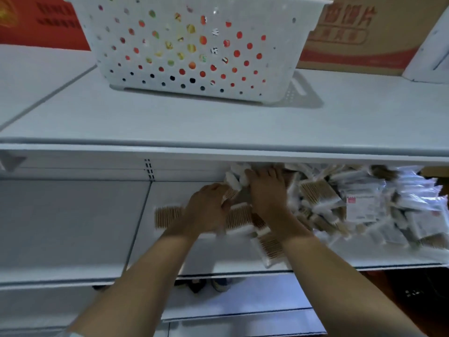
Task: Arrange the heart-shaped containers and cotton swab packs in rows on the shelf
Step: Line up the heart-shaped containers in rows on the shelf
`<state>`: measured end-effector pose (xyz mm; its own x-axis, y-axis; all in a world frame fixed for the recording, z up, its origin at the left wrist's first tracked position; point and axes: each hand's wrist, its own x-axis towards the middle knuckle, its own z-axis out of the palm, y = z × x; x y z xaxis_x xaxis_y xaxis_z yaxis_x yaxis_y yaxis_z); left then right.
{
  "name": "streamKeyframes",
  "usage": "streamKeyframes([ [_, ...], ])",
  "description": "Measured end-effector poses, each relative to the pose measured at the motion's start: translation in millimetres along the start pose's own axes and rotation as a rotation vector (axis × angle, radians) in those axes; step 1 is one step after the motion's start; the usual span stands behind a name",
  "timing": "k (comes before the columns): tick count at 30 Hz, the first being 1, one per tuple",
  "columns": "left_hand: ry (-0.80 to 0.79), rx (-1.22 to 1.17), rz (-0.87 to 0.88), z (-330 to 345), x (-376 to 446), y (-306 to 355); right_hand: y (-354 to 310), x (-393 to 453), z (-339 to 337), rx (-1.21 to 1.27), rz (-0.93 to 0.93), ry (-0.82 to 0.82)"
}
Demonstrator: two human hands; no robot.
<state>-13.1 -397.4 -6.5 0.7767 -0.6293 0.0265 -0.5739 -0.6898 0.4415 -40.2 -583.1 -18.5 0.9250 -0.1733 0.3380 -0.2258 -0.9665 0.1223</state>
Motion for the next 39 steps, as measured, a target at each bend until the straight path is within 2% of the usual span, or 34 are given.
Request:
streamKeyframes([
  [6, 0.068, -0.208, -0.123, -6.2, 4.9, 10.4, 12.7, -3.5, -35.1, 0.467, 0.109, 0.196],
  [9, 0.099, -0.449, -0.222, -9.3, 9.1, 13.2, 2.4, -12.4, -47.0, 0.742, 0.193, 0.255],
  [10, 0.104, -0.551, -0.264, -10.8, 10.2, 13.3, -1.9, -13.7, -47.1, 0.842, 0.242, 0.201],
  [12, 0.140, -0.691, -0.280, -12.7, 10.2, 9.7, -9.1, -15.7, -48.3, 1.061, 0.363, -0.023],
  [14, 0.218, -0.802, -0.263, -15.2, 6.3, 2.1, -15.2, -16.2, -46.1, 1.176, 0.387, -0.167],
  [16, 0.289, -0.919, -0.294, -19.7, -0.6, -4.8, -22.9, -15.3, -46.5, 1.067, 0.293, -0.192],
  [20, 0.439, -0.944, -0.314, -30.2, -12.0, -21.9, -27.0, 2.5, -39.3, 0.676, 0.164, 0.021],
  [23, 0.419, -0.895, -0.324, -36.1, -20.9, -39.1, -17.6, 22.3, -22.4, 0.289, 0.058, -0.145],
  [25, 0.402, -0.856, -0.329, -38.2, -26.0, -48.9, -13.4, 28.3, -7.3, 0.124, 0.015, -0.264],
  [27, 0.395, -0.806, -0.334, -40.2, -29.5, -56.1, -14.6, 28.7, 1.3, 0.114, -0.022, -0.280],
  [32, 0.363, -0.682, -0.334, -42.2, -31.3, -65.6, -20.1, 33.1, 3.1, 0.054, -0.036, -0.188],
  [37, 0.335, -0.620, -0.309, -38.9, -28.4, -65.5, -19.4, 33.7, 3.6, 0.163, -0.030, -0.224],
  [39, 0.344, -0.597, -0.324, -37.2, -27.5, -64.1, -18.5, 31.9, -2.8, 0.208, -0.031, -0.177],
])
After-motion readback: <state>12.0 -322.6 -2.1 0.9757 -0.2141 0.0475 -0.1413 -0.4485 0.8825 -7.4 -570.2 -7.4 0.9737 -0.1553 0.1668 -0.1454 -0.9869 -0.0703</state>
